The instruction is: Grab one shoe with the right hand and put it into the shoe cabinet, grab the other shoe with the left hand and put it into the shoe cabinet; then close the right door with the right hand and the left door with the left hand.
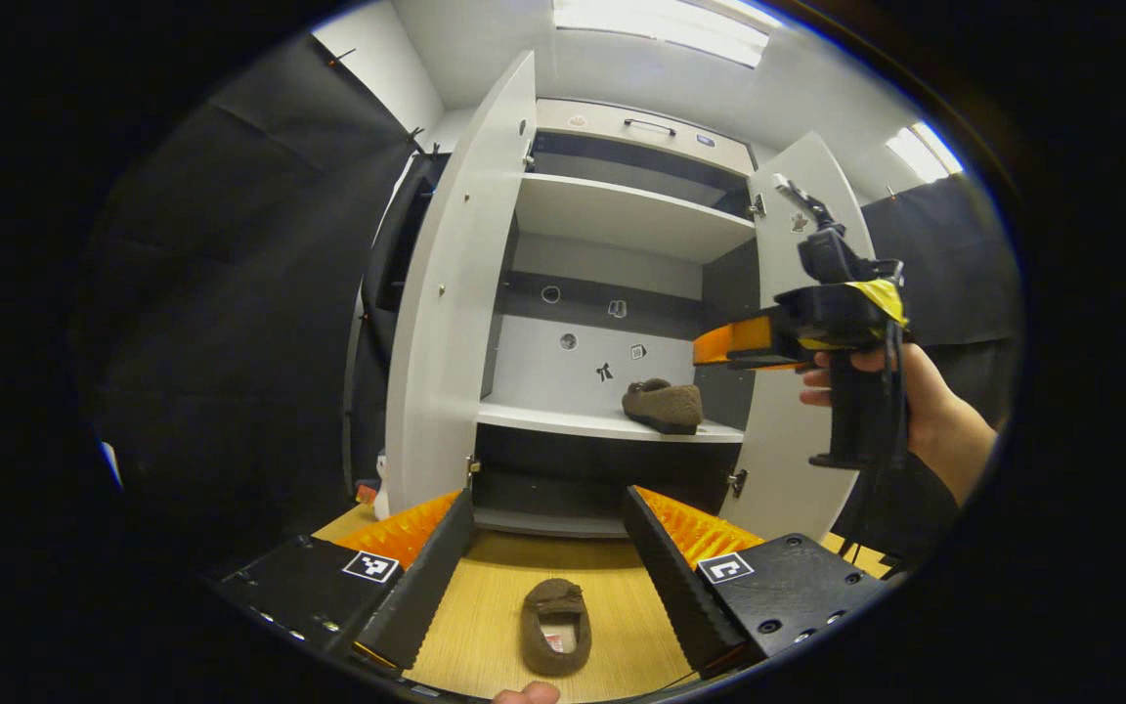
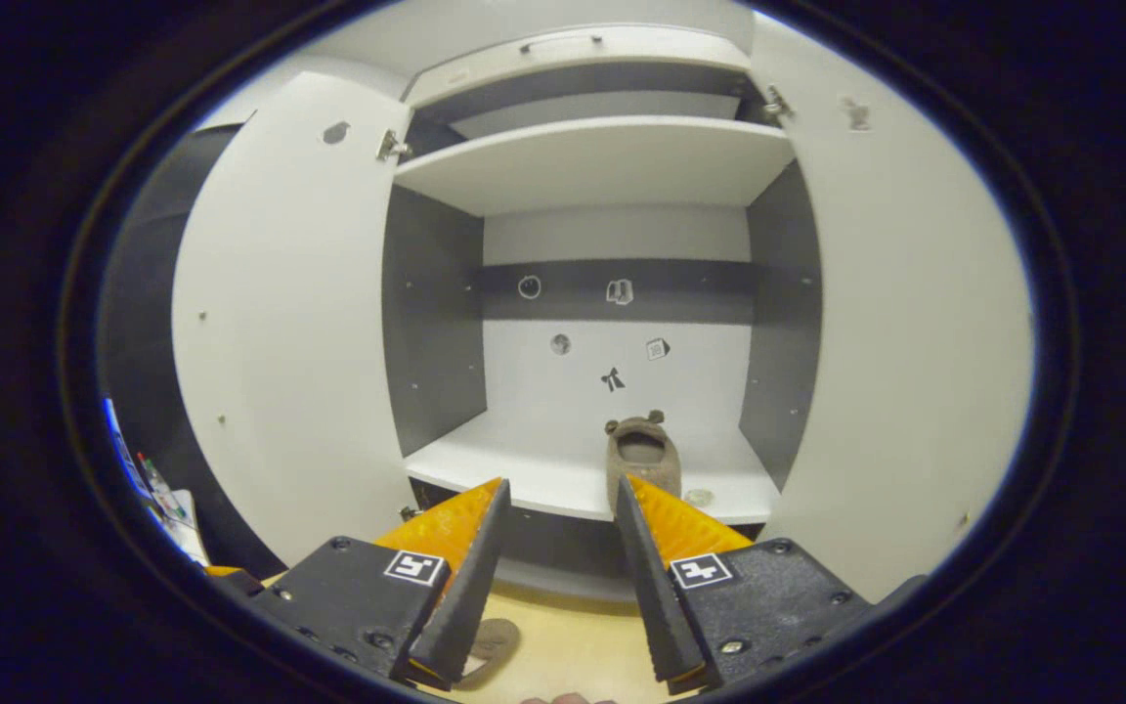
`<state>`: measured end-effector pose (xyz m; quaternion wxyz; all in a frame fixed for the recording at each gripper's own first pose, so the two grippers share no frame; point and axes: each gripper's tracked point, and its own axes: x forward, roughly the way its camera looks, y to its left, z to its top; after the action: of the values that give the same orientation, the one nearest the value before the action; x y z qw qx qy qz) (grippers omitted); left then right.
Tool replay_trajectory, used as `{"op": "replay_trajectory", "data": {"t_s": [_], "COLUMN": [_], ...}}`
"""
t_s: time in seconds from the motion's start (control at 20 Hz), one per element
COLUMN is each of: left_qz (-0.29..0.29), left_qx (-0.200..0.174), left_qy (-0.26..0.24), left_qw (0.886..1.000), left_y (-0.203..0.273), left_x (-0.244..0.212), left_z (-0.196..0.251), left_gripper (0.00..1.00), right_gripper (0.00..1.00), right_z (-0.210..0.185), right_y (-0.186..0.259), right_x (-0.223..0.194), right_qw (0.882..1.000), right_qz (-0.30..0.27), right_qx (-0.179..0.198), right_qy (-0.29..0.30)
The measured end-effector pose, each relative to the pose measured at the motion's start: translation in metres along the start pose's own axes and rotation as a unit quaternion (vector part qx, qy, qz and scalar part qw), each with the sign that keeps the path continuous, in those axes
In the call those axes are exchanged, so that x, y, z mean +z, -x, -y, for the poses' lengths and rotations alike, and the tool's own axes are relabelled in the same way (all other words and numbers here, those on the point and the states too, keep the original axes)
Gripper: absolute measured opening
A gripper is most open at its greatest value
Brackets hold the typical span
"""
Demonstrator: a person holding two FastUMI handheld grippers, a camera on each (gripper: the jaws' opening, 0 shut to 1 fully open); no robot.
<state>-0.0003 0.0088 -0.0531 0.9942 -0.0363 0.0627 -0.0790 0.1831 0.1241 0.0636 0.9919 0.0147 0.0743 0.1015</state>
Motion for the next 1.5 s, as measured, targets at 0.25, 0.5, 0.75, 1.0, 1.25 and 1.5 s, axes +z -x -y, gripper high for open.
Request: {"op": "replay_trajectory", "data": {"t_s": [0.25, 0.5, 0.75, 1.0, 1.25, 1.5], "left_qz": [-0.002, -0.025, -0.089, -0.247, -0.343, -0.379], "left_qx": [-0.019, -0.03, -0.017, -0.033, 0.043, 0.031], "left_qy": [0.004, 0.003, -0.019, 0.008, 0.002, 0.049], "left_qw": [1.0, 0.999, 0.996, 0.969, 0.938, 0.923], "left_y": [-0.003, -0.004, -0.013, -0.047, -0.08, -0.09], "left_x": [-0.005, -0.026, -0.061, -0.155, -0.267, -0.314], "left_z": [0.018, 0.027, 0.021, 0.001, -0.051, -0.056], "left_gripper": [0.95, 0.95, 0.95, 0.96, 0.95, 0.95], "right_gripper": [0.75, 0.73, 0.94, 0.94, 0.94, 0.94], "right_z": [0.04, 0.044, 0.027, 0.033, 0.054, 0.071], "right_y": [0.065, 0.111, 0.134, 0.143, 0.153, 0.151], "right_x": [-0.042, -0.108, -0.155, -0.16, -0.163, -0.173], "right_qw": [0.995, 0.992, 0.995, 0.996, 0.993, 0.991], "right_qz": [0.059, 0.07, 0.04, 0.031, 0.024, 0.009], "right_qx": [-0.075, -0.102, -0.089, -0.087, -0.111, -0.136], "right_qy": [0.002, 0.027, 0.023, -0.017, -0.02, -0.003]}}
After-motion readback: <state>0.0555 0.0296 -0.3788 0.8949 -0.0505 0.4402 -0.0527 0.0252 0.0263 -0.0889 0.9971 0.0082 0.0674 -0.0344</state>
